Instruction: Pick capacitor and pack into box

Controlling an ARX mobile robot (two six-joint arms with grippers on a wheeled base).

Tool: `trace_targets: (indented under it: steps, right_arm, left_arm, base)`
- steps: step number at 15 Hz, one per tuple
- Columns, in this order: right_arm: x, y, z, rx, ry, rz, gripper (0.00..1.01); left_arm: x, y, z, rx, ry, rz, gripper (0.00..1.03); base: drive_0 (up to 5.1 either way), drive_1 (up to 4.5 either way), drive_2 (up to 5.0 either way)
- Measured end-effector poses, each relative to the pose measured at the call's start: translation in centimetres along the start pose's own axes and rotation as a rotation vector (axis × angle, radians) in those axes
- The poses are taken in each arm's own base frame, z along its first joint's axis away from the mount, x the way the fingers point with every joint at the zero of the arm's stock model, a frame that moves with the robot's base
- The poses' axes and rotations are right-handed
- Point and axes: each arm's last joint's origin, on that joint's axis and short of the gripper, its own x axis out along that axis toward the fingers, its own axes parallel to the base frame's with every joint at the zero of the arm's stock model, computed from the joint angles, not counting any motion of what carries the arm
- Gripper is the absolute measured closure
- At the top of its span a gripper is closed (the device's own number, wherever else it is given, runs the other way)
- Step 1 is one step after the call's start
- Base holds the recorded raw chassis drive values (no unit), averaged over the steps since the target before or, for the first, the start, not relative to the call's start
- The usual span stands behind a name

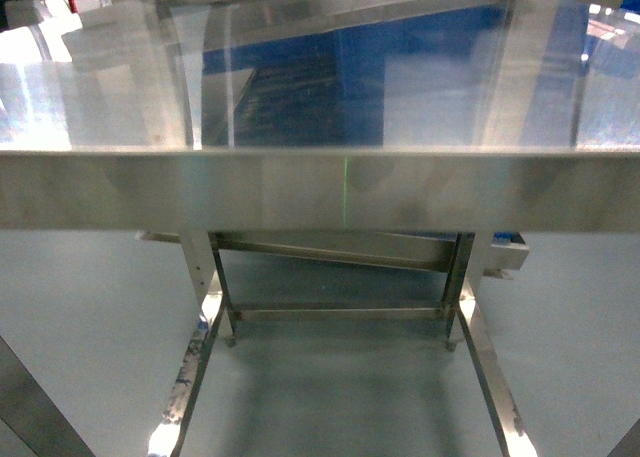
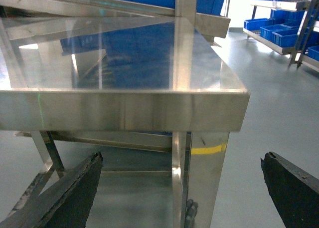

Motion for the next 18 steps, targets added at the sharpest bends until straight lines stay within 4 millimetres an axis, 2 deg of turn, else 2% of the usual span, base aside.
trace_targets:
  steps: [18]
  right_arm:
    - [0.00, 0.00, -0.01, 0.000, 0.002, 0.000, 0.03]
  left_arm:
    - [0.00, 0.00, -0.02, 0.000, 0.001, 0.000, 0.59]
  base:
    - [0.0, 0.00, 0.0]
